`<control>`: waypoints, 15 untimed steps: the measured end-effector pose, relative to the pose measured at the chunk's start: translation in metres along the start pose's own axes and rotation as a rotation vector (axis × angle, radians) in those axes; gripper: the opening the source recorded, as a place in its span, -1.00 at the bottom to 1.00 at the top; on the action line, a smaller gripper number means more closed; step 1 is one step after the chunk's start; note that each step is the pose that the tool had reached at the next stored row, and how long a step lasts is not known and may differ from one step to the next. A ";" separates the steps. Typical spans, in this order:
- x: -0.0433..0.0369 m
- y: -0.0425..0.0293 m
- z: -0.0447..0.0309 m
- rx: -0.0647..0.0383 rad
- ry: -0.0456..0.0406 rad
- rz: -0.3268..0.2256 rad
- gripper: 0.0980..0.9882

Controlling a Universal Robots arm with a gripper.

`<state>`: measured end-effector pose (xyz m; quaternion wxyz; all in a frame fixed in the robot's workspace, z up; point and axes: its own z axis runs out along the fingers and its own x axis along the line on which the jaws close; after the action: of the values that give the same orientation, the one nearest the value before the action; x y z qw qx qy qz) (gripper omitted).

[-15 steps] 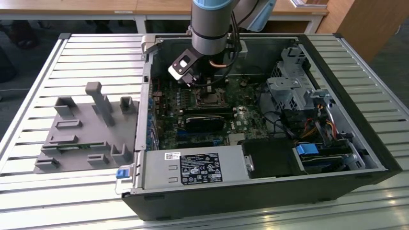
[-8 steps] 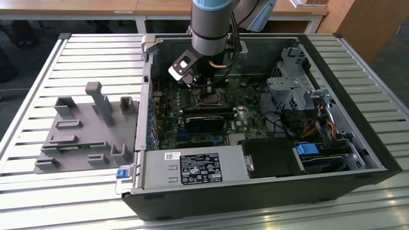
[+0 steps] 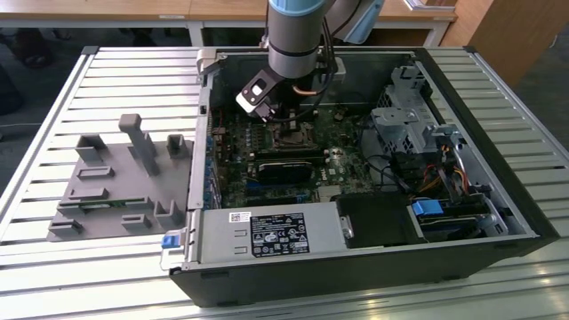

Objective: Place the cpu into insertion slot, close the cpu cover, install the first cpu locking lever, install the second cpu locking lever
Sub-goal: 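Close the cpu cover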

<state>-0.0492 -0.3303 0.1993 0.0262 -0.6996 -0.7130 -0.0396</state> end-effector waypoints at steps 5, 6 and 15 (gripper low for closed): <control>0.0001 0.0021 -0.0004 -0.006 0.0005 -0.001 -0.98; 0.0003 0.0022 -0.0014 -0.007 0.0010 -0.001 -0.98; 0.0007 -0.0048 -0.0059 -0.011 0.0001 -0.001 -0.98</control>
<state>-0.0541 -0.3302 0.2051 0.0223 -0.6993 -0.7131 -0.0437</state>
